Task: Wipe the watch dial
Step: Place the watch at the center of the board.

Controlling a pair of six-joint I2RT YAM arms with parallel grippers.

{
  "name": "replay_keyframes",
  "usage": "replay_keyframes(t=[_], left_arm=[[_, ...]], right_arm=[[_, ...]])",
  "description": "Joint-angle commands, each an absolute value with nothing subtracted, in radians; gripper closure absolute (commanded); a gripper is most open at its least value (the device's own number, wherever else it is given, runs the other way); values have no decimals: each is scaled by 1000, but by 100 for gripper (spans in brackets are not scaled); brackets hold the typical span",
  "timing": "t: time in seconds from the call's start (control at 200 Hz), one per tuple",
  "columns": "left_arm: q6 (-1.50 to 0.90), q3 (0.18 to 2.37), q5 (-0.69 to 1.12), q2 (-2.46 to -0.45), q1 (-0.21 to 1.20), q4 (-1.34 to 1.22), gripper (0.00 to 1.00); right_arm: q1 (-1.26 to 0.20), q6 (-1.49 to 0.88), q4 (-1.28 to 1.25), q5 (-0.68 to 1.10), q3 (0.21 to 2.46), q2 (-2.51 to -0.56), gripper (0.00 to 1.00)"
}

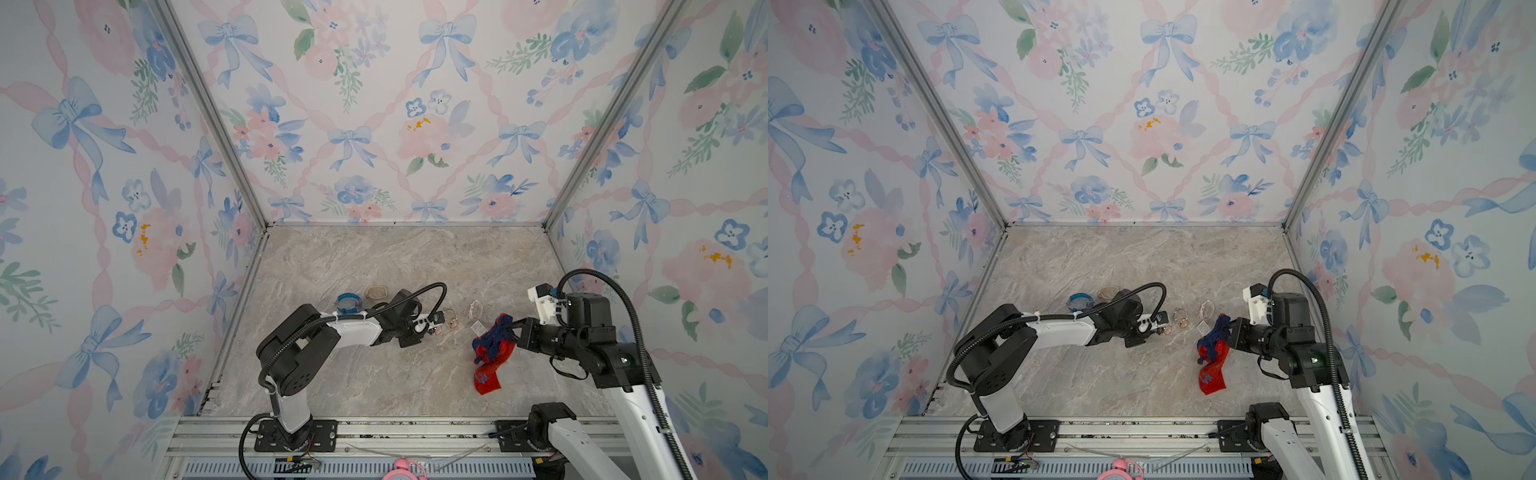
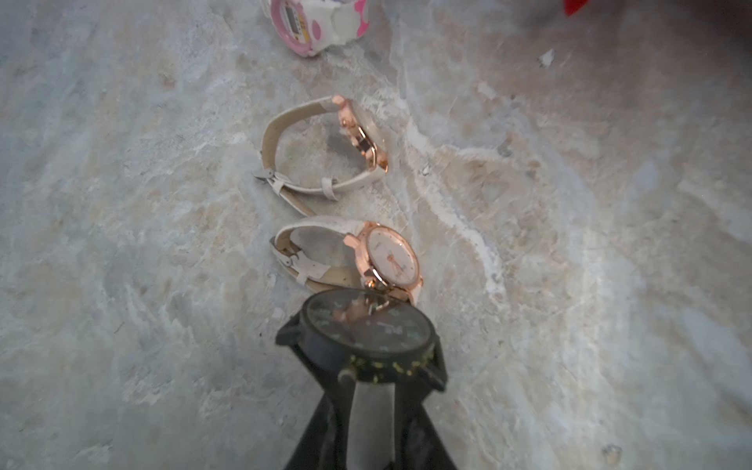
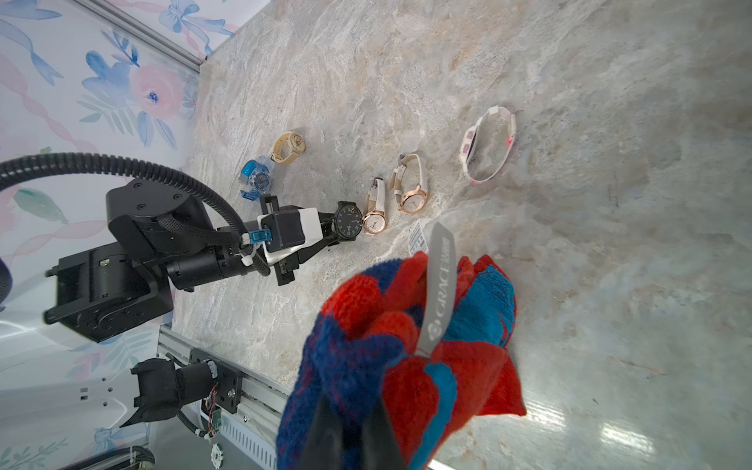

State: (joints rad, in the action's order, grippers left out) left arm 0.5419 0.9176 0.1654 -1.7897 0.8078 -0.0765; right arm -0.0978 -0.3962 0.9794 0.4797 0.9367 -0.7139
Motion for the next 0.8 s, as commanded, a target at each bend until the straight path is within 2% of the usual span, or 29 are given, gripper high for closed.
replay_keyframes(t=[0.0,0.09,0.13,0.145,0.155,0.16,0.17,0.57,0.67,0.735,0.795], left_arm=[[548,928,185,-1797,801,-44,70],[546,918,190,-1772,800,-48,56],[542,910,189,-1754,801,-54,45],[542,909,190,-1746,801,-56,37],[542,906,190,-1742,801,-57,14],[541,905,190,-1740,801,-58,8],[539,905,191,-1737,800,-59,3],[412,848,164,-1527,786,-106,2],[133,833,101,-1435,729,-150,2],[-91,822,-8,-1370,681,-149,2],[-194,822,-2,-1328,622,-112,2]], right_arm=[[-87,-406,977,505,966,-701,100],[-87,-410,974,505,968,-700,100],[-87,-410,974,505,968,-700,100],[-87,-410,974,504,968,-701,100],[-87,-409,974,503,967,-701,100],[-86,-409,974,503,967,-701,100],[-87,-409,974,503,967,-700,100],[-86,-413,973,496,966,-695,100],[-84,-407,977,485,974,-697,100],[-83,-404,979,484,979,-700,100],[-82,-403,977,484,983,-706,100]])
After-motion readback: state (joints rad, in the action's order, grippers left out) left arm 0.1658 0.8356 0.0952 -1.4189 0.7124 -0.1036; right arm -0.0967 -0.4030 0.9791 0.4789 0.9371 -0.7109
